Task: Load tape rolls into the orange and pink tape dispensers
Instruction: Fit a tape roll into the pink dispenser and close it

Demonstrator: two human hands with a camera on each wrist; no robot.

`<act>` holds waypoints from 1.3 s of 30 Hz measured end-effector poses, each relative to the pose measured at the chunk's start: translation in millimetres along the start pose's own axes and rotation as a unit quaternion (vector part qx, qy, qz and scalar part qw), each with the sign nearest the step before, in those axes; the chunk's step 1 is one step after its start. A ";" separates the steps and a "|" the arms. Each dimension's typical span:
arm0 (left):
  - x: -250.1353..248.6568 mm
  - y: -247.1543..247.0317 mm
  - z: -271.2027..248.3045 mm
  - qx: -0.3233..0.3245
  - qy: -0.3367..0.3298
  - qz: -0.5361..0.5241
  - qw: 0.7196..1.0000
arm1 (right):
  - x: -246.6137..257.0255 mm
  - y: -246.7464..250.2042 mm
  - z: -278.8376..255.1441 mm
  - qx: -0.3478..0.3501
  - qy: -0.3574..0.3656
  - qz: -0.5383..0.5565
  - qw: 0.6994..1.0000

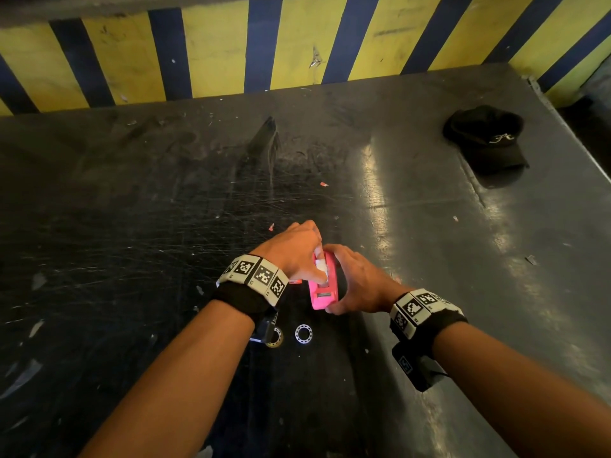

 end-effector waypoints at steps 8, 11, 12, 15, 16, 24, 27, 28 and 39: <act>3.5 -3.1 -0.3 -0.002 0.010 -0.034 0.999 | -2.1 0.4 -3.7 -0.007 -0.015 0.062 0.998; 6.7 -3.9 -1.4 -0.004 0.008 -0.059 0.998 | -1.9 1.2 -5.7 -0.014 -0.006 0.062 0.998; 7.8 -4.4 -1.6 -0.003 0.008 -0.064 0.998 | -1.7 1.3 -5.7 -0.015 -0.002 0.061 0.998; 9.7 -4.9 -2.2 0.003 0.012 -0.071 0.997 | 0.7 1.6 -5.4 -0.022 0.010 0.050 0.998; 10.1 -4.8 -2.3 0.005 0.013 -0.072 0.997 | 1.2 0.9 -5.0 -0.022 0.013 0.051 0.998; 9.8 -4.2 -3.4 0.008 0.014 -0.072 0.997 | 2.4 -1.4 -3.9 -0.014 0.011 0.062 0.998; 10.5 -5.1 -4.2 0.009 0.014 -0.083 0.996 | 2.4 -1.3 -5.0 -0.014 0.008 0.074 0.997; 11.0 -5.5 -4.6 0.009 0.015 -0.085 0.996 | 1.8 -1.3 -5.1 -0.014 0.006 0.083 0.996; 11.3 -5.3 -5.2 0.003 0.022 -0.077 0.997 | 2.7 -3.2 -5.0 -0.010 0.006 0.064 0.998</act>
Point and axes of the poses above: each hand's wrist, its own z-axis towards the middle knuckle, its own y-axis out of the back of the hand, x = y × z, the point moved 10 cm from there along z, towards the middle knuckle, and after that the axes turned 3 degrees about -x, right-handed, at the moved point
